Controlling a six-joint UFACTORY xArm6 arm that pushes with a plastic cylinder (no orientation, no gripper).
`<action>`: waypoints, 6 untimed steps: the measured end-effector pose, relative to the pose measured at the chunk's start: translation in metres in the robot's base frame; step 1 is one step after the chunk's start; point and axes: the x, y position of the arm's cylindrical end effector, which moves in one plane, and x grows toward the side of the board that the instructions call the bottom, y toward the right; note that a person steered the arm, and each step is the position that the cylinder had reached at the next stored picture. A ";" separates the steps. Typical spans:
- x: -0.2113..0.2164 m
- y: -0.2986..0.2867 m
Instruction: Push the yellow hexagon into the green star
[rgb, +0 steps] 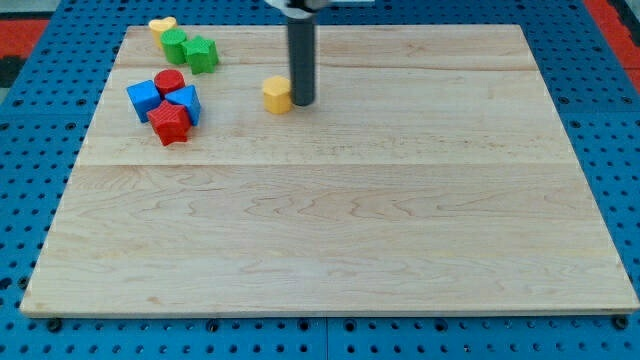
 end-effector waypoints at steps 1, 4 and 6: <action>0.040 0.029; -0.014 -0.075; -0.043 -0.074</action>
